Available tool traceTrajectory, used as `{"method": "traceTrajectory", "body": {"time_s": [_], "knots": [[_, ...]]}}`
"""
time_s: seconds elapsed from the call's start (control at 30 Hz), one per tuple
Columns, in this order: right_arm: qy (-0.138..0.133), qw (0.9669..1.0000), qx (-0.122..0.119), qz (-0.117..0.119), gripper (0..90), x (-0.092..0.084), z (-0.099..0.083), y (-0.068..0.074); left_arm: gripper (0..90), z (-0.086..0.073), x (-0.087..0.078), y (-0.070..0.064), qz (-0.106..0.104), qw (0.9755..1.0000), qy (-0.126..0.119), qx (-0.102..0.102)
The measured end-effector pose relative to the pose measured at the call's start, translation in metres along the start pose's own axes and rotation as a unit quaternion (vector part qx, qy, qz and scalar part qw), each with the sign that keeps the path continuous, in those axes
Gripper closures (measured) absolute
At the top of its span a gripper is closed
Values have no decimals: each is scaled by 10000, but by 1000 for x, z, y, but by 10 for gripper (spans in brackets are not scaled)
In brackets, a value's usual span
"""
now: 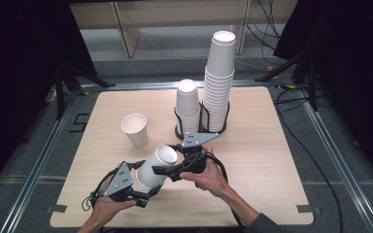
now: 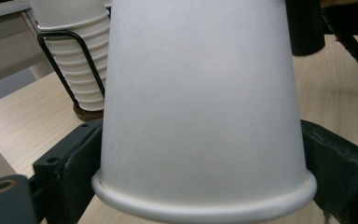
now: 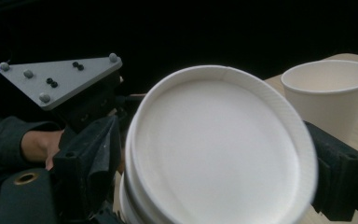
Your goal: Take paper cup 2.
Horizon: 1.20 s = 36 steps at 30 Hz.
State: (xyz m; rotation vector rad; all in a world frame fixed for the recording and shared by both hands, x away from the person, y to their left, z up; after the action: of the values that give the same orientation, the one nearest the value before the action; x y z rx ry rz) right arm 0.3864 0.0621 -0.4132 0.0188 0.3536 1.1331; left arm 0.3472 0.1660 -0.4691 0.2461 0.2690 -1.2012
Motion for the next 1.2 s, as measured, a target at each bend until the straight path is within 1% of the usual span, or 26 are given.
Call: {"method": "traceTrajectory", "body": {"time_s": [0.03,0.1,0.17,0.2,0.23,0.27,0.33,0.4,0.43,0.47,0.5,0.53,0.6,0.63,0.7,0.73,0.8,0.83,0.87,0.9,0.97,1.03,1.07,1.1,1.13,1.2], "knots": [[214,9997,62,-30,156,-4,-2,1,84,0,-1,0,19,10000,53,32],[314,9995,-62,-8,155,-5,-3,-1,86,-2,-1,-1,21,9999,137,101],[455,9987,-208,-37,155,-6,-6,-2,87,-5,-3,-1,20,9991,375,215],[500,9984,-261,-87,156,-7,-6,-3,87,-5,-2,-2,-4,9990,380,221],[585,9980,-213,-78,157,-9,-7,-3,87,-7,-2,-2,-9,9987,451,252],[615,9976,-312,-63,157,-9,-7,-4,87,-8,-2,-3,-11,9984,512,252],[764,9963,-380,-64,157,-10,-9,-4,87,-9,0,-4,-48,9983,515,267],[862,9954,-412,-38,160,-10,-11,-5,87,-10,-1,-4,-76,9974,640,334],[905,9950,-426,-21,162,-10,-12,-5,87,-9,0,-5,-83,9975,613,340],[978,9945,-370,32,170,-11,-14,-4,87,-9,0,-5,-77,9974,617,352],[958,9945,-411,29,172,-10,-14,-4,87,-10,-1,-5,-97,9971,654,369],[1001,9942,-403,43,173,-10,-15,-5,87,-9,0,-5,-117,9972,615,402],[1090,9937,-256,95,192,-10,-16,-2,86,-10,0,-5,-108,9969,665,405],[1021,9941,-347,99,195,-9,-16,-3,87,-11,-1,-5,-105,9968,690,395],[1077,9936,-345,65,196,-9,-17,-4,86,-12,-1,-5,-126,9964,736,412],[1159,9931,-121,107,200,-10,-18,-2,86,-12,0,-5,-156,9963,718,445],[1145,9933,-28,137,198,-8,-19,-3,86,-12,0,-6,-193,9962,732,437],[1096,9938,-88,182,197,-7,-19,-4,86,-12,0,-6,-164,9959,764,466],[1122,9935,3,193,194,-6,-20,-2,86,-12,0,-6,-161,9958,767,465],[1096,9938,-70,177,196,-5,-20,-3,86,-12,1,-6,-167,9959,752,471],[1119,9935,-21,232,202,-5,-21,-1,85,-12,0,-6,-187,9958,773,458],[1030,9941,49,347,214,-4,-19,0,83,-11,1,-6,-224,9965,667,444],[1124,9933,140,241,219,-7,-19,0,79,-11,0,-6,-218,9966,680,416],[1082,9937,143,261,223,-7,-18,-1,73,-11,0,-6,-231,9968,644,408],[1077,9936,164,283,227,-8,-18,-1,63,-10,1,-7,-290,9972,582,356],[1010,9941,187,350,233,-8,-16,-1,42,-10,1,-7,-307,9980,491,259]]}}
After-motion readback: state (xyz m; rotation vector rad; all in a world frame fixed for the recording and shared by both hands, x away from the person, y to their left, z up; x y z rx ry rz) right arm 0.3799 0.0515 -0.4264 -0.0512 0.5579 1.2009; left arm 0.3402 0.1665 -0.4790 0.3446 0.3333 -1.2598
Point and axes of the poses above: each handheld gripper's, and its own axes: x roughly forward along the jaws, z roughly out of its top, y roughly to its left, the point moved 8 cm from there along x, roughly forward along the jaws, and after that the axes turned 15 degrees about -z, right-handed, at the moved point
